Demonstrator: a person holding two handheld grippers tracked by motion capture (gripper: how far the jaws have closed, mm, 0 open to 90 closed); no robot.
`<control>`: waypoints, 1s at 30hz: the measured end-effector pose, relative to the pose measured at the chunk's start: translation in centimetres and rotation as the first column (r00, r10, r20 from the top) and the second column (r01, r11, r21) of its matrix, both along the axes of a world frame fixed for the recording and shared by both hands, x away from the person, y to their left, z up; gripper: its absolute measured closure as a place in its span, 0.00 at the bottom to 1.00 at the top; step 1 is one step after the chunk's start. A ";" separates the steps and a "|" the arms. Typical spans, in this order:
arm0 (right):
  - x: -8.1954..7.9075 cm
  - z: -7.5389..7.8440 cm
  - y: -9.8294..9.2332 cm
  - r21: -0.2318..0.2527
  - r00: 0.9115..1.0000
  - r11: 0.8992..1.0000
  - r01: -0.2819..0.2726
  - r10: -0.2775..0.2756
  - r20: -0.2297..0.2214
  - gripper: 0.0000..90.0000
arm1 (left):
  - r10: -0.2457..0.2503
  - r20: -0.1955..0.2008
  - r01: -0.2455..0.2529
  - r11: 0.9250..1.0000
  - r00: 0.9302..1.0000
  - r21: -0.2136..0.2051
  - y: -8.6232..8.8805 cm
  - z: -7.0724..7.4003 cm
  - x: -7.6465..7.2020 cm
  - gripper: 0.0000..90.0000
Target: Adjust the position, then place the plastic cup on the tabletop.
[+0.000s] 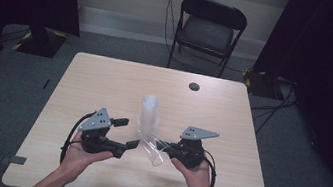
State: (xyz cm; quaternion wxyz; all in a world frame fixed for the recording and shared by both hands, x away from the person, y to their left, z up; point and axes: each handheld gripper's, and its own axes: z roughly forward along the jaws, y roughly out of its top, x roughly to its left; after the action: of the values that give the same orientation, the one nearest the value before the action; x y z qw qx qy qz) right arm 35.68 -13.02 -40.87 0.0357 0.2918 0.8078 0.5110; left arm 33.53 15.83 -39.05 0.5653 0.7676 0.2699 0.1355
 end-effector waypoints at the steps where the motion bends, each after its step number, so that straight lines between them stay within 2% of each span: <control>1: 0.0 0.0 0.0 0.000 1.000 1.000 -0.001 0.001 -0.002 1.00 | -0.001 0.005 0.001 1.000 1.000 0.006 0.0 -0.1 -0.1 0.21; 3: 0.1 -0.1 0.1 0.001 1.000 1.000 -0.004 0.004 -0.012 1.00 | -0.006 0.006 0.006 1.000 1.000 0.021 -0.1 -0.2 -0.2 0.21; 12: 0.8 -0.6 0.2 -0.056 0.995 0.998 -0.033 0.028 -0.094 1.00 | -0.056 0.003 0.055 0.995 0.998 0.080 -0.7 -1.0 -0.4 0.21; 16: 0.8 -0.5 0.0 -0.058 0.996 0.998 -0.033 0.028 -0.086 1.00 | -0.075 -0.022 0.077 0.992 0.997 0.100 -1.0 -1.3 -0.4 0.23; 20: 0.9 -0.3 -0.1 -0.068 0.995 0.997 -0.040 0.033 -0.095 1.00 | -0.095 -0.029 0.098 0.986 0.995 0.137 -1.2 -1.6 -0.3 0.21; 24: 1.2 -0.2 0.1 -0.093 0.992 0.994 -0.055 0.044 -0.119 1.00 | -0.107 -0.019 0.109 0.980 0.994 0.168 -1.4 -2.0 -0.4 0.19; 26: 1.3 -0.2 0.2 -0.102 0.990 0.993 -0.065 0.052 -0.130 1.00 | -0.124 0.000 0.122 0.973 0.992 0.196 -1.6 -2.1 -0.5 0.19; 30: 1.3 -0.1 0.5 -0.112 0.986 0.990 -0.089 0.071 -0.149 1.00 | -0.117 0.014 0.110 0.964 0.993 0.242 -1.9 -2.3 -0.7 0.17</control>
State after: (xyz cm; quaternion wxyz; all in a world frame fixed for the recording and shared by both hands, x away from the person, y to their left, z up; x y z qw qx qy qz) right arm 36.96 -12.55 -40.98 -0.0264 0.2929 0.8482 0.4406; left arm 32.87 13.93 -41.36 0.4788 0.8426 0.1991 0.1456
